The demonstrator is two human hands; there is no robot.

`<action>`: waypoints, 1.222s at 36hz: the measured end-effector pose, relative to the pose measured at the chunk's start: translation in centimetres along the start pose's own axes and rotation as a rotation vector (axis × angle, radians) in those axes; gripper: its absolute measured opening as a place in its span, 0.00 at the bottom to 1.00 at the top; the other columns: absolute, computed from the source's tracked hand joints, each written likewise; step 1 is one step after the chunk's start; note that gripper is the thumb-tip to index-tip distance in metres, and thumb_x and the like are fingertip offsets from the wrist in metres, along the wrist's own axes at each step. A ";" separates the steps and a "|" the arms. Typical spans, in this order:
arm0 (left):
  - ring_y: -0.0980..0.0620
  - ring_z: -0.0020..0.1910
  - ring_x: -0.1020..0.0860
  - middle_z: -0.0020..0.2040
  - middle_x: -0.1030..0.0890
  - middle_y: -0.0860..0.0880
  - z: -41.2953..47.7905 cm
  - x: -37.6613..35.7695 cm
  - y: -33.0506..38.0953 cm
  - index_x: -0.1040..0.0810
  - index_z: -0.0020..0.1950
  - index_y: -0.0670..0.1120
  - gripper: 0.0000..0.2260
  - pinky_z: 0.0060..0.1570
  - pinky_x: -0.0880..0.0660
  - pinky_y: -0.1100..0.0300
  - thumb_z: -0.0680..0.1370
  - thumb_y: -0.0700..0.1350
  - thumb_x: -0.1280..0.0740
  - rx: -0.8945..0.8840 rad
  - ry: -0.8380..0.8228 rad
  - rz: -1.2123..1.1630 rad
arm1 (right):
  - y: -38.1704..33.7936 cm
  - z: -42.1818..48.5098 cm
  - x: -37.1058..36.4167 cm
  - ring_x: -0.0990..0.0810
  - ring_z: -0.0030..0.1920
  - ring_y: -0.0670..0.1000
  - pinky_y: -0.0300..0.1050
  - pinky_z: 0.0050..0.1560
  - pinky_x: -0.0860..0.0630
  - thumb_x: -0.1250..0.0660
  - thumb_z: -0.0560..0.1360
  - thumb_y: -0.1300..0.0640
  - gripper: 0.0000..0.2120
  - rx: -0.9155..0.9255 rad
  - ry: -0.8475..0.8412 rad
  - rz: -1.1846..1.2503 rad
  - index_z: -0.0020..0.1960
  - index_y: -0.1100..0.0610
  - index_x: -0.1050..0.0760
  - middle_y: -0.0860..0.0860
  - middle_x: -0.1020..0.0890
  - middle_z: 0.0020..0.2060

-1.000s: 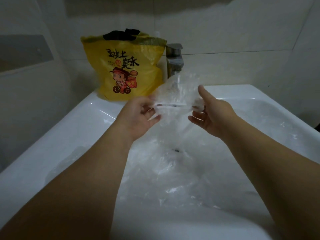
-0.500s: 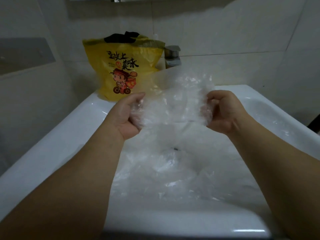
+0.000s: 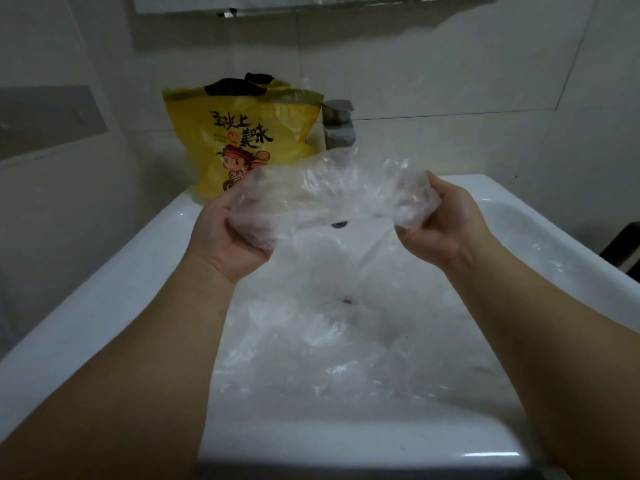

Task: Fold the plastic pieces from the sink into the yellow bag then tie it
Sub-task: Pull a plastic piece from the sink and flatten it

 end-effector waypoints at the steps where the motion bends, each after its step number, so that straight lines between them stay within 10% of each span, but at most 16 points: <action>1: 0.56 0.20 0.26 0.24 0.26 0.50 0.3 0.2 -0.3 0.20 0.36 0.43 0.09 0.20 0.30 0.66 0.75 0.42 0.34 0.071 0.040 -0.074 | -0.1 -0.1 0.0 0.21 0.25 0.48 0.39 0.36 0.21 0.46 0.83 0.53 0.23 -0.014 -0.016 -0.012 0.41 0.64 0.21 0.52 0.20 0.30; 3: 0.61 0.14 0.38 0.18 0.34 0.54 0.1 0.1 -0.2 0.22 0.33 0.48 0.13 0.15 0.42 0.71 0.76 0.45 0.40 0.054 0.072 -0.001 | -0.3 -0.3 0.0 0.24 0.25 0.45 0.37 0.45 0.23 0.47 0.83 0.54 0.27 -0.021 -0.051 -0.065 0.31 0.62 0.22 0.49 0.23 0.25; 8: 0.59 0.16 0.37 0.20 0.36 0.54 0.8 0.2 -1.8 0.27 0.28 0.47 0.17 0.15 0.40 0.70 0.77 0.40 0.42 0.296 0.229 0.391 | -0.5 -2.0 -1.6 0.22 0.20 0.49 0.39 0.16 0.29 0.45 0.82 0.51 0.29 -0.094 -0.161 -0.198 0.28 0.62 0.23 0.53 0.22 0.22; 11: 0.50 0.39 0.23 0.45 0.23 0.47 0.9 0.6 -3.3 0.24 0.49 0.46 0.02 0.37 0.27 0.62 0.78 0.42 0.36 0.334 0.451 0.958 | -0.3 -2.0 -1.7 0.25 0.17 0.47 0.36 0.16 0.30 0.43 0.81 0.49 0.27 -0.101 -0.161 -0.420 0.30 0.60 0.20 0.51 0.24 0.20; 14: 0.44 0.66 0.29 0.69 0.30 0.45 1.6 0.5 -3.6 0.32 0.72 0.47 0.21 0.57 0.32 0.58 0.79 0.43 0.36 0.086 0.568 1.433 | -0.2 -1.3 -1.0 0.29 0.20 0.44 0.34 0.21 0.31 0.37 0.78 0.47 0.13 -0.031 -0.126 -0.652 0.44 0.54 0.21 0.48 0.27 0.22; 18: 0.52 0.63 0.25 0.58 0.22 0.55 1.5 -2.7 -2.7 0.25 0.56 0.57 0.07 0.61 0.30 0.52 0.79 0.55 0.36 -0.084 0.330 0.897 | 0.1 -0.4 -0.4 0.28 0.38 0.51 0.47 0.45 0.30 0.30 0.71 0.43 0.11 -0.061 -0.203 -0.804 0.42 0.50 0.17 0.54 0.27 0.40; 22: 0.53 0.62 0.23 0.58 0.18 0.56 1.4 -2.7 -3.5 0.21 0.57 0.58 0.22 0.65 0.31 0.46 0.69 0.69 0.32 0.106 0.028 0.899 | 0.5 -0.6 -1.1 0.20 0.41 0.52 0.47 0.44 0.22 0.31 0.71 0.46 0.10 -0.127 -0.354 -0.754 0.43 0.53 0.20 0.54 0.20 0.41; 27: 0.54 0.39 0.20 0.38 0.17 0.51 1.7 -2.6 -3.5 0.17 0.41 0.48 0.08 0.47 0.23 0.58 0.68 0.51 0.26 0.087 -0.009 0.806 | 0.3 -1.3 -1.7 0.18 0.41 0.53 0.45 0.40 0.19 0.37 0.74 0.44 0.17 -0.102 -0.214 -0.729 0.52 0.57 0.23 0.54 0.18 0.41; 32: 0.53 0.39 0.21 0.43 0.20 0.48 2.3 -2.3 -2.6 0.22 0.52 0.42 0.09 0.45 0.23 0.58 0.77 0.46 0.34 0.010 0.086 0.527 | -0.1 0.1 -0.8 0.22 0.57 0.64 0.59 0.46 0.21 0.39 0.74 0.34 0.41 0.000 0.034 -0.413 0.77 0.57 0.45 0.61 0.28 0.68; 37: 0.52 0.40 0.20 0.44 0.21 0.48 2.6 -1.9 -2.0 0.23 0.50 0.45 0.06 0.47 0.23 0.57 0.78 0.47 0.35 -0.034 0.160 0.405 | 1.4 -0.3 0.0 0.18 0.56 0.59 0.57 0.59 0.24 0.37 0.64 0.29 0.44 -0.258 -0.178 -0.659 0.67 0.62 0.29 0.57 0.18 0.56; 40: 0.44 0.56 0.22 0.54 0.22 0.43 2.4 -1.9 -2.1 0.24 0.59 0.44 0.13 0.65 0.28 0.42 0.76 0.47 0.34 -0.026 0.175 0.371 | 2.3 -0.7 -0.4 0.17 0.50 0.55 0.52 0.56 0.24 0.31 0.62 0.40 0.32 -0.318 -0.328 -0.800 0.60 0.59 0.23 0.54 0.16 0.50; 44: 0.48 0.51 0.19 0.51 0.18 0.46 2.0 -2.2 -2.2 0.21 0.55 0.46 0.09 0.57 0.23 0.49 0.82 0.47 0.39 -0.046 0.211 0.419 | 2.5 -0.7 -0.5 0.19 0.43 0.54 0.49 0.51 0.23 0.33 0.66 0.56 0.15 -0.306 -0.344 -0.809 0.51 0.60 0.22 0.54 0.18 0.41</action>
Point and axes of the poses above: each hand's wrist, its own z-axis towards the middle knuckle, its own x-axis out of the back of the hand, y = z × x, the point moved 1 cm from there along z, towards the middle knuckle
